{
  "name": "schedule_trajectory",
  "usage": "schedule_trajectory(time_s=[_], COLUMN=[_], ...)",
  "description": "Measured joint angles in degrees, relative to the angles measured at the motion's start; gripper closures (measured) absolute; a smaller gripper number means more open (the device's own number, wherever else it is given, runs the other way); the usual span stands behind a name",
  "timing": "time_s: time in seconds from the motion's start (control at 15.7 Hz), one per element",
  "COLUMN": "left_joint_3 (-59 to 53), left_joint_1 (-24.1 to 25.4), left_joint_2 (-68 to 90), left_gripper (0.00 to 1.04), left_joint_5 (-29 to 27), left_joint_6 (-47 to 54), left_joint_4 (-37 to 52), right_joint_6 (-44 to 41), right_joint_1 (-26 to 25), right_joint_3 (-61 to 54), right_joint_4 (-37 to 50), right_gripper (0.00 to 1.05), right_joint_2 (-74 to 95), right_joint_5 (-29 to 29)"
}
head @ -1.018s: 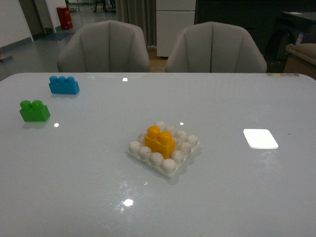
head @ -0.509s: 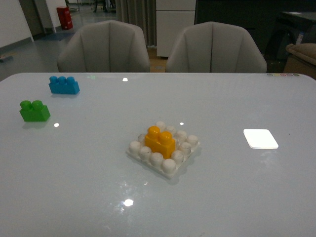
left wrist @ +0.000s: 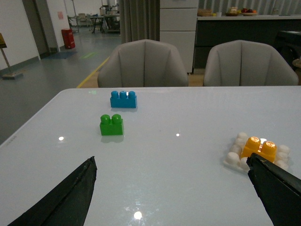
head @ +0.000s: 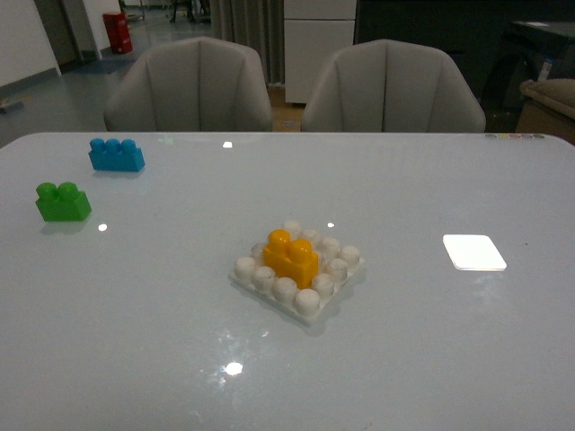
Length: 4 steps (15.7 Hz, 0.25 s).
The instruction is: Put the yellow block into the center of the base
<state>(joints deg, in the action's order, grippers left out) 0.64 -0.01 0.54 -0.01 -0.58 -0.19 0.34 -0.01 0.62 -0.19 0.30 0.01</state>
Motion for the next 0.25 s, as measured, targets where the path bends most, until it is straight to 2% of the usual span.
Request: schedule_trajectory(time_s=[0.25], left_joint_3=[0.0], left_joint_1=[0.0], left_joint_2=[0.0], left_gripper=[0.07], left_joint_5=[0.0], left_joint_6=[0.0], left_joint_4=[0.0], right_joint_6=[0.0], right_joint_1=[0.0], right_joint_3=[0.0], right_joint_4=[0.0], right_gripper=[0.06], right_joint_2=[0.0], right_joint_5=[0.0])
